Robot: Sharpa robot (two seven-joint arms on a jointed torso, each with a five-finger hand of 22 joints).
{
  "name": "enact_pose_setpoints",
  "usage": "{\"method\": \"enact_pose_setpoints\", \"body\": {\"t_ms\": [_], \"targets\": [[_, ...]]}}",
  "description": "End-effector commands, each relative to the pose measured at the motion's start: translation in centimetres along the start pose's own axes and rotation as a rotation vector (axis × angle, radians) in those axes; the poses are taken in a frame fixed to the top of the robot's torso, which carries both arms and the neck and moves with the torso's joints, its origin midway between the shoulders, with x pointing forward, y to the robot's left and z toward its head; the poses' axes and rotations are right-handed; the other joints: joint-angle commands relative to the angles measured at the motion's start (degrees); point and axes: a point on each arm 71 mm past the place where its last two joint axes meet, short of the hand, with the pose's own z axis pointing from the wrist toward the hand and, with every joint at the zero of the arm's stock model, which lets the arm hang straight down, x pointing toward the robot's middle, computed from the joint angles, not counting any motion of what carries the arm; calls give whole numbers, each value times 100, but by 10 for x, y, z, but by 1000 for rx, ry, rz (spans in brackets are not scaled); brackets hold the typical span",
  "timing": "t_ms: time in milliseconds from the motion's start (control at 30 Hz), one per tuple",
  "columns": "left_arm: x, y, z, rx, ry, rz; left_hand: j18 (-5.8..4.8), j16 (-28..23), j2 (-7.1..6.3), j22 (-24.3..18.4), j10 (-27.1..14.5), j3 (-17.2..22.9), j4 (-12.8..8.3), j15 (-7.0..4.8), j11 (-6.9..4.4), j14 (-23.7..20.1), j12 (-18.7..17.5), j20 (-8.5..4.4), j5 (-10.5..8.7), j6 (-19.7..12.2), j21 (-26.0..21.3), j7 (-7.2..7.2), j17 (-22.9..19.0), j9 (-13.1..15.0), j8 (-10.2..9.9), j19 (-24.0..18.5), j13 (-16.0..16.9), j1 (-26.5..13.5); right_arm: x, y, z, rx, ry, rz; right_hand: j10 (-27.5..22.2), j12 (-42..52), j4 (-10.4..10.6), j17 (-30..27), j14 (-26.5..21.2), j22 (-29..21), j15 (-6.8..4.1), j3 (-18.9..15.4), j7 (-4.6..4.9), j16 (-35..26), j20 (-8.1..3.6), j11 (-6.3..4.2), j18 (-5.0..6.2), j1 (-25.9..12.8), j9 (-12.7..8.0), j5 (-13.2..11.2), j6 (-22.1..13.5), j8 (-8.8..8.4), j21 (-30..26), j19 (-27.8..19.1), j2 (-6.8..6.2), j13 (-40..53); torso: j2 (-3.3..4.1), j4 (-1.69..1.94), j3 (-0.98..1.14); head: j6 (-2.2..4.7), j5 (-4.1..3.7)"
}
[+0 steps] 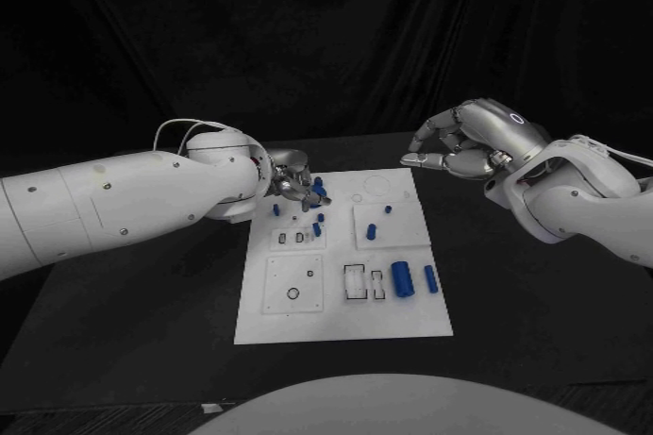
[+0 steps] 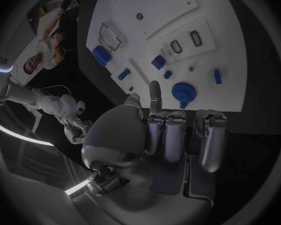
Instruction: Assemble the parts on the task board
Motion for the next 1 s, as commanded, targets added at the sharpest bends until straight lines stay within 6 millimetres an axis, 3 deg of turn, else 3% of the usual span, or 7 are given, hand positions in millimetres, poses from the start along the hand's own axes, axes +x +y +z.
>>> {"method": "enact_pose_setpoints", "body": {"t_ms": [33, 167, 333, 400, 433, 767, 1000], "targets": [[3, 3, 2, -86, 83, 58, -34, 15, -30, 1506, 606, 38, 21, -56, -60, 595, 19, -60, -109, -9, 16, -61, 1507, 100, 32, 603, 1506, 3, 3, -3, -1, 33, 20, 3, 588, 14, -7, 505, 426, 1246, -35, 10, 4, 13, -26, -42, -67, -2, 13, 44, -35, 29, 1, 269, 47, 1508, -6, -13, 28, 2, 49], [4, 2, 4, -108, 106, 73, -34, 15, -39, 1506, 606, 49, 59, -70, -69, 595, 19, -77, -320, -20, 16, -65, 1507, 237, 11, 603, 1506, -74, 5, -3, -1, 37, 27, 5, 588, 14, 1, 499, 424, 1241, -36, 6, 4, 10, -26, -41, -63, -13, 20, 51, -33, 35, -13, 263, 61, 1508, -22, 5, 32, 2, 59], [4, 2, 7, -131, 128, 88, -34, 15, -36, 1506, 606, 69, 54, -77, -79, 595, 19, -84, -363, 19, 16, -81, 1507, 299, 19, 603, 1506, -80, 7, -4, 0, 46, 39, 6, 588, 14, 12, 481, 421, 1233, -35, 5, 7, 1, -26, -39, -58, -30, 26, 55, -49, 31, -35, 253, 96, 1508, -51, 31, -5, 2, 114], [4, 2, 9, -142, 138, 95, -34, 15, -37, 1506, 606, 72, 52, -79, -82, 595, 19, -85, -376, 26, 16, -84, 1507, 312, 19, 603, 1506, -82, 8, -5, 0, 44, 40, 6, 588, 14, 36, 465, 417, 1226, -30, -31, 14, -6, -22, -33, -53, -157, 43, 28, -84, 25, -53, 245, 206, 1508, -54, 36, -15, 2, 144], [4, 2, 10, -146, 141, 98, -34, 15, -39, 1506, 606, 74, 50, -81, -84, 595, 19, -87, -388, 32, 16, -86, 1507, 323, 19, 603, 1506, -84, 8, -5, 0, 43, 40, 6, 588, 14, 39, 459, 415, 1223, -29, -52, 14, -8, -22, -32, -50, -232, 53, 23, -97, 23, -63, 240, 270, 1508, -57, 39, -15, 2, 155], [2, -2, 17, -153, 155, 109, -34, 15, -24, 1506, 606, 86, 81, -91, -90, 595, 19, -98, -495, 33, 16, -85, 1507, 394, -20, 603, 1506, -148, 10, -4, 1, 38, 41, 7, 588, 14, 36, 456, 415, 1222, -28, -64, 17, -9, -21, -30, -50, -257, 53, 14, -117, 14, -66, 238, 289, 1508, -66, 26, -11, 2, 216], [0, -4, 21, -147, 152, 109, -28, 15, 25, 1488, 606, 60, 193, -77, -66, 595, 19, -94, -769, 3, 7, -51, 1507, 505, -215, 587, 1506, -441, 11, -3, 2, 32, 43, 9, 588, 14, 34, 450, 414, 1219, -28, -65, 18, -12, -21, -30, -48, -258, 53, 15, -123, 11, -74, 235, 291, 1508, -66, 19, -14, 2, 317]]}}
